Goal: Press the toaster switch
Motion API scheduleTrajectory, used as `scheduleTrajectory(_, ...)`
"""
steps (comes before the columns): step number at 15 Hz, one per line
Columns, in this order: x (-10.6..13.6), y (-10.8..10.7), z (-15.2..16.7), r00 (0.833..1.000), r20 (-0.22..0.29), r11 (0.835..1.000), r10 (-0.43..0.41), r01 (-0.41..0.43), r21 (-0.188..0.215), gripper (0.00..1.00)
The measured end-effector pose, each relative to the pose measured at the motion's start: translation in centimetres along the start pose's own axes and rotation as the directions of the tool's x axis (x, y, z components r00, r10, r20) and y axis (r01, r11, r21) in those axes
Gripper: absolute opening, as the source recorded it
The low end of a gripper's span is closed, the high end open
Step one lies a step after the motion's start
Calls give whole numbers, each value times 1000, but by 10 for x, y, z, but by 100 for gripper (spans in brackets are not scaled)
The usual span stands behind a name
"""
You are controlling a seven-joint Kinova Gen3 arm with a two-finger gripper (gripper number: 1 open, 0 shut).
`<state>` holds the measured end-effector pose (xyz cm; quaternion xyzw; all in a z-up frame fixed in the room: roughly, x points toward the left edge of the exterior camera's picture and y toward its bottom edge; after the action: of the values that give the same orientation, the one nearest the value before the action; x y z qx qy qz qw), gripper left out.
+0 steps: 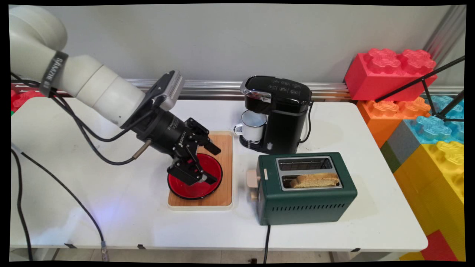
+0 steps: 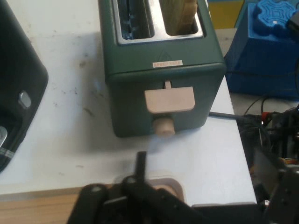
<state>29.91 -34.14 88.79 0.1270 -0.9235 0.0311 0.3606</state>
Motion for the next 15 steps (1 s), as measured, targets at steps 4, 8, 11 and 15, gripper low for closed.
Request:
scheduleTrajectory(4,-1,6,-4,1000,1,1000,10,-10,16,0)
scheduleTrajectory(8,-3,8,-3,1000,-12,1000,4,-4,17,0)
scheduleTrajectory(11,-6,9,1,999,-38,1000,-6,6,5,0)
scheduleTrajectory(15,-13,7,8,997,-76,1000,-16,16,-5,0)
